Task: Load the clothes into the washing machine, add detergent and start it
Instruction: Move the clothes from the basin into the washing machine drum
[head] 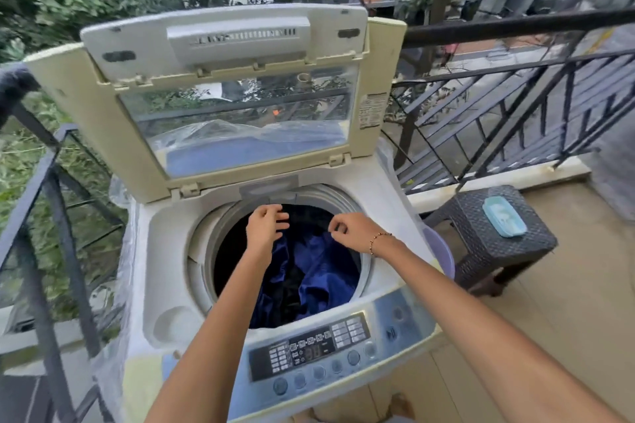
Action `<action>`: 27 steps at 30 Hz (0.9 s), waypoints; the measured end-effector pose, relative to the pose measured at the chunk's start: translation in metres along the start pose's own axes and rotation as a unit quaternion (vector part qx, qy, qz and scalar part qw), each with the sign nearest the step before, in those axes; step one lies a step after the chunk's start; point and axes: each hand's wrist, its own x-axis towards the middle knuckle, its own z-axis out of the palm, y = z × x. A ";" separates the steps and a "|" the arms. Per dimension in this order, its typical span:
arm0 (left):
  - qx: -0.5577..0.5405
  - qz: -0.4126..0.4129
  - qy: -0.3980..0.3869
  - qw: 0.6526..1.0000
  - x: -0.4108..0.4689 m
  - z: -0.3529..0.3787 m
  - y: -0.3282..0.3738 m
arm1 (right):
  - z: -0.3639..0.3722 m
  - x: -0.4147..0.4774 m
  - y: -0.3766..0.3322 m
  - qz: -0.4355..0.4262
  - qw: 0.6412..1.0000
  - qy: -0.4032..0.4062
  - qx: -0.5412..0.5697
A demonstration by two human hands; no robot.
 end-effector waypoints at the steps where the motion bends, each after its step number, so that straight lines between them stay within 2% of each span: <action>1: -0.014 0.017 0.011 1.000 -0.004 0.011 0.002 | -0.003 -0.006 0.006 -0.008 0.999 0.032 0.028; 6: -0.056 0.063 -0.015 0.996 -0.033 0.079 0.018 | -0.031 -0.031 0.041 -0.048 0.980 0.176 0.084; 10: -0.085 0.085 -0.064 0.991 -0.061 0.148 0.029 | -0.066 -0.051 0.083 -0.031 0.969 0.221 0.106; 13: -0.082 0.092 -0.099 0.987 -0.083 0.210 0.030 | -0.091 -0.071 0.134 -0.024 0.965 0.233 0.114; 19: -0.084 0.058 -0.110 0.989 -0.113 0.323 0.003 | -0.130 -0.107 0.241 0.011 0.964 0.236 0.126; 27: -0.104 -0.065 -0.073 0.990 -0.127 0.397 -0.043 | -0.154 -0.103 0.319 0.057 0.968 0.173 0.171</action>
